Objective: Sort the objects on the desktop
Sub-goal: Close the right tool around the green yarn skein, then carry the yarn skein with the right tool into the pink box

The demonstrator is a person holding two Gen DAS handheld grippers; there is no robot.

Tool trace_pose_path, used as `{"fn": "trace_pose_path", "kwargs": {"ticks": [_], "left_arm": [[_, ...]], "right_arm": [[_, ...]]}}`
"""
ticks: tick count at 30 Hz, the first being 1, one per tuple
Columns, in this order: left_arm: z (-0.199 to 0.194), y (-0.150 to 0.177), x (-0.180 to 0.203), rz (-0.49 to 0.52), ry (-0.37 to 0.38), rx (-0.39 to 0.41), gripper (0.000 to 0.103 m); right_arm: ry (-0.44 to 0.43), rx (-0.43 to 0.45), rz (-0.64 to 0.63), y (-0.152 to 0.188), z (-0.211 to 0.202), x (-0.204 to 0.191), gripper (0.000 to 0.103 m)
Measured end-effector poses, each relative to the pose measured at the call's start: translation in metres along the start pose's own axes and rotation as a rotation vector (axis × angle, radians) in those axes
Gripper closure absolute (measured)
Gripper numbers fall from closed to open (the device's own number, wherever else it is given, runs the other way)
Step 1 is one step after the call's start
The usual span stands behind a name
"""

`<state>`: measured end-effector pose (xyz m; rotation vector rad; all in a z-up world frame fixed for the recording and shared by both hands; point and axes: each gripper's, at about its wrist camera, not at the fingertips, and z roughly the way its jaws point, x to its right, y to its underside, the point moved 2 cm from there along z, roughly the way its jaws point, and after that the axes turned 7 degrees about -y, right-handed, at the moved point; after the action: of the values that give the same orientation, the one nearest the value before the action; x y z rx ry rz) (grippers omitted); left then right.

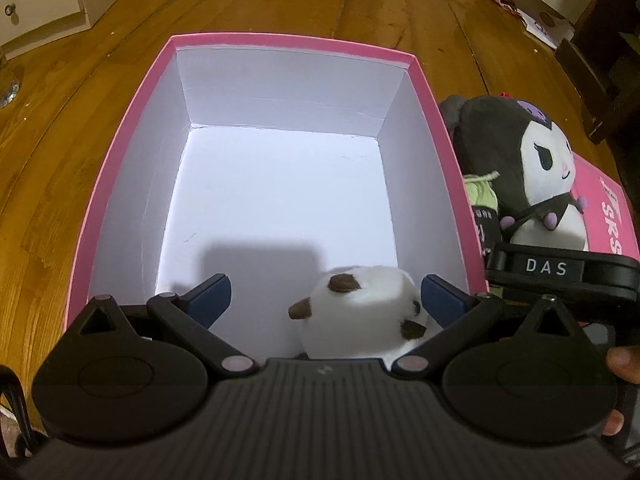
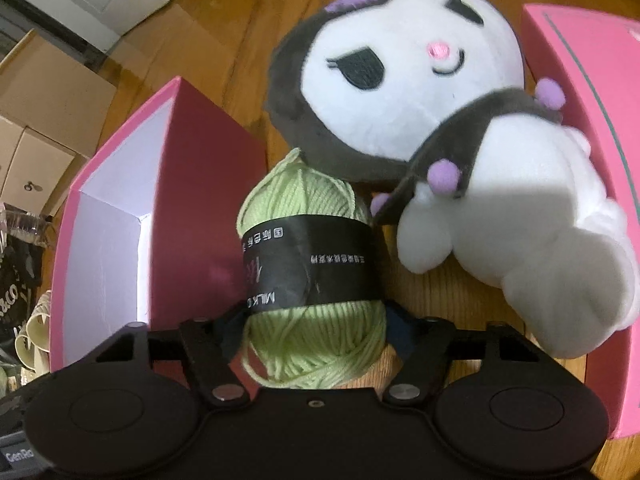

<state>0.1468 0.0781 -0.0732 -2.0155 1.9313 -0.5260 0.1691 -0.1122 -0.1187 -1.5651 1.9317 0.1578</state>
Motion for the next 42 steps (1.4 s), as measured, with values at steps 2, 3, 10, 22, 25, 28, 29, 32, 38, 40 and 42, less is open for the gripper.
{"fn": "trace_pose_path", "kwargs": {"ticks": [2, 3, 10, 22, 25, 28, 29, 32, 38, 40, 42], "left_arm": [[0.000, 0.000, 0.000, 0.000, 0.001, 0.001, 0.000], [0.000, 0.001, 0.000, -0.001, 0.003, 0.001, 0.000], [-0.009, 0.001, -0.005, -0.018, -0.053, 0.021, 0.000], [-0.054, -0.010, -0.023, -0.070, 0.010, 0.113, 0.000], [-0.069, -0.017, -0.026, -0.094, -0.003, 0.151, 0.000], [-0.082, -0.017, -0.031, -0.094, -0.022, 0.179, 0.000], [-0.083, -0.017, -0.033, -0.091, -0.029, 0.174, 0.000], [-0.085, -0.016, -0.047, -0.111, -0.025, 0.170, 0.000], [-0.079, -0.015, -0.080, -0.235, -0.006, 0.148, 0.000], [-0.077, -0.014, -0.086, -0.232, 0.005, 0.140, 0.000], [-0.074, -0.013, -0.091, -0.231, 0.012, 0.126, 0.000]], "right_arm": [[0.011, 0.014, -0.029, 0.003, -0.001, -0.006, 0.045], [0.017, 0.019, -0.042, 0.004, -0.001, -0.009, 0.046], [0.004, 0.073, -0.056, 0.015, -0.020, -0.026, 0.051], [-0.105, 0.166, -0.081, 0.015, -0.071, -0.044, 0.051], [-0.127, 0.183, -0.151, 0.016, -0.089, -0.056, 0.051], [-0.219, 0.161, -0.147, 0.015, -0.094, -0.071, 0.051], [-0.244, 0.149, -0.156, 0.016, -0.095, -0.075, 0.051], [-0.240, 0.111, -0.251, 0.026, -0.092, -0.096, 0.051], [-0.227, 0.000, -0.321, 0.037, -0.060, -0.119, 0.050], [-0.224, -0.042, -0.346, 0.040, -0.048, -0.126, 0.050], [-0.231, -0.089, -0.352, 0.042, -0.037, -0.132, 0.050]]}}
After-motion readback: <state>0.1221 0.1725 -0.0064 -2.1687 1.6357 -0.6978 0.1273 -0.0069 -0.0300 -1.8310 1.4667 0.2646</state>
